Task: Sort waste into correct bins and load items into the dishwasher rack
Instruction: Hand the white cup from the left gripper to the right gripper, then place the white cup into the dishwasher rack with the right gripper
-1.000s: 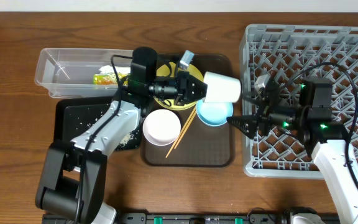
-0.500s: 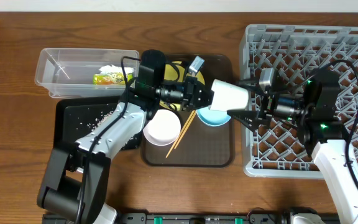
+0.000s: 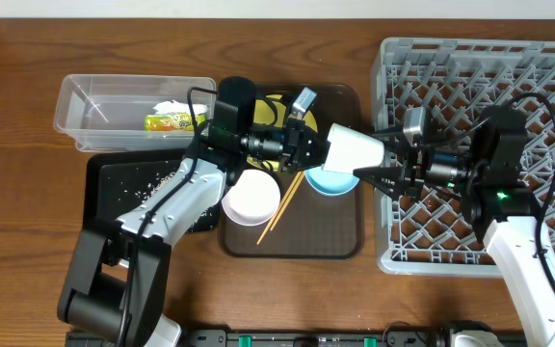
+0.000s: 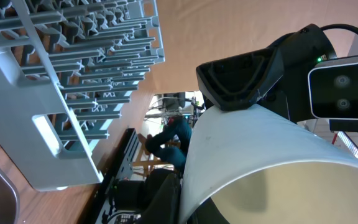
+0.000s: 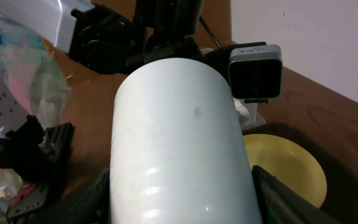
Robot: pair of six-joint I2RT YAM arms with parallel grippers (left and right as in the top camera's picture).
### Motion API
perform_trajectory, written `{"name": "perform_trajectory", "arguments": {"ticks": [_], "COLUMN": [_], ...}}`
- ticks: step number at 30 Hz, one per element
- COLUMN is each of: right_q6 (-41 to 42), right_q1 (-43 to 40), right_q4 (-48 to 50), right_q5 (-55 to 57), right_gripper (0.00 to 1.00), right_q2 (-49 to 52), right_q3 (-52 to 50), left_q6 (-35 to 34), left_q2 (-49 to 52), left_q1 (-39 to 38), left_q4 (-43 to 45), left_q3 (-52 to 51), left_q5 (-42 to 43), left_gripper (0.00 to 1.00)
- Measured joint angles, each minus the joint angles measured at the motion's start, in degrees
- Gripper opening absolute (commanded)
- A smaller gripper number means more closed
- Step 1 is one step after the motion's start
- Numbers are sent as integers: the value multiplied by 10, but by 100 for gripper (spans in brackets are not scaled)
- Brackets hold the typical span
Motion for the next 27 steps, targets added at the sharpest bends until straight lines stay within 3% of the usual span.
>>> {"name": "perform_trajectory", "arguments": {"ticks": [2,4,6,11,18,27], "right_q6": [0,0,0,7,28,61], "right_q1": [0,0,0,1,1,-49], "right_q4": [-5,-13,-31,-97,-154,-367], "right_q5": [-1,-2,3,80,232,394], "right_gripper": [56,54,49,42,35,23], "right_q2": [0,0,0,0,-2,-33], "right_q3": [0,0,0,1,2,94], "left_q6": [0,3,8,66,193,342], "left_q2": [0,0,0,0,0,-60], "left_q1": [0,0,0,11,38,88], "left_q4": [0,2,1,-49,-214,-440], "left_q3": [0,0,0,0,0,-2], "left_q5": [-1,-1,-1,-29,-171,-333], "left_gripper": [17,33,38,44,47,49]}}
